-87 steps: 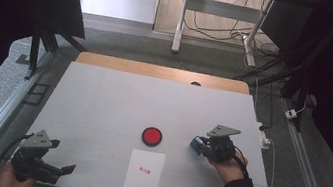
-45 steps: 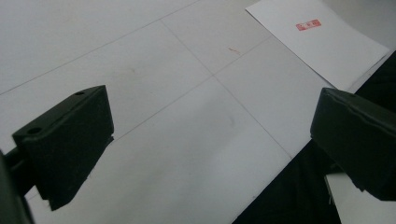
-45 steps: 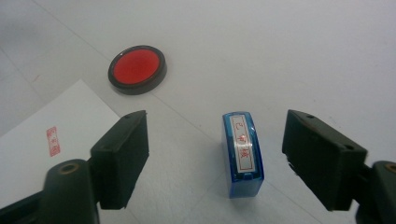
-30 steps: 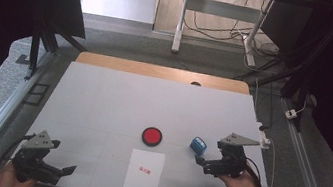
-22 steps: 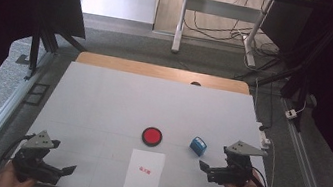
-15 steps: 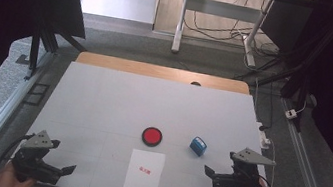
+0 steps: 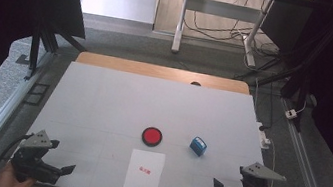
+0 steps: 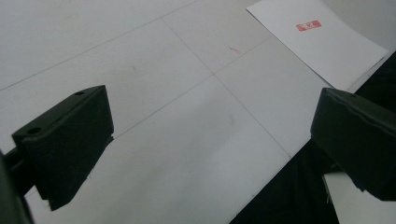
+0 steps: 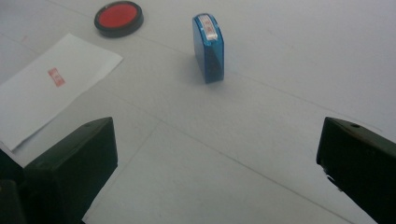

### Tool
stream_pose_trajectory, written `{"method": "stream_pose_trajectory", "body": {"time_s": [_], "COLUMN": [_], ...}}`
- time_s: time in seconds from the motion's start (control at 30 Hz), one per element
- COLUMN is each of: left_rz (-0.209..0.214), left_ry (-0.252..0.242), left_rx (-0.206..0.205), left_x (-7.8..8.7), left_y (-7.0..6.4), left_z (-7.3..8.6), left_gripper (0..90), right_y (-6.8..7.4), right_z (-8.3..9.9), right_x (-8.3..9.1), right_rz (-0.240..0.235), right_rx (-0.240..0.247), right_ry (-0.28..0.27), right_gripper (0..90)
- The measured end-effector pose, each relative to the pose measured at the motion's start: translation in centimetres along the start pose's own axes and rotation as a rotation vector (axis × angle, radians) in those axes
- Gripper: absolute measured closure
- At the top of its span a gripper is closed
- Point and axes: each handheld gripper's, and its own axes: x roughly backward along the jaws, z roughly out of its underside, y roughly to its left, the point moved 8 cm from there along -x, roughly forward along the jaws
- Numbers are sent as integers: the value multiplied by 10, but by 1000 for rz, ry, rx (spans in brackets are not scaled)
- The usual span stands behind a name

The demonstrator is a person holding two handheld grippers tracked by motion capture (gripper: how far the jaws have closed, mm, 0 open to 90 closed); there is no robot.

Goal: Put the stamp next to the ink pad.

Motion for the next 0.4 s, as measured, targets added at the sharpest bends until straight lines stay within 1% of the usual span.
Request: {"method": "stream_pose_trajectory", "body": {"time_s": [0.13,0.2,0.3,0.4], "left_rz": [2,1,2,7], "left_ry": [1,5,8,3], "left_rx": [7,7,7,11], "left_x": [1,1,0,0], "left_y": [0,0,1,0], "left_z": [1,1,1,0], "left_gripper": [0,0,0,0], "right_y": [-1,-2,-2,-3], "right_z": [8,9,12,12], "right_x": [1,2,1,0], "right_rz": [17,24,24,25], "right_rx": [0,-3,-9,-8], "right_ry": [34,32,60,66], "right_gripper": [0,0,0,0]}}
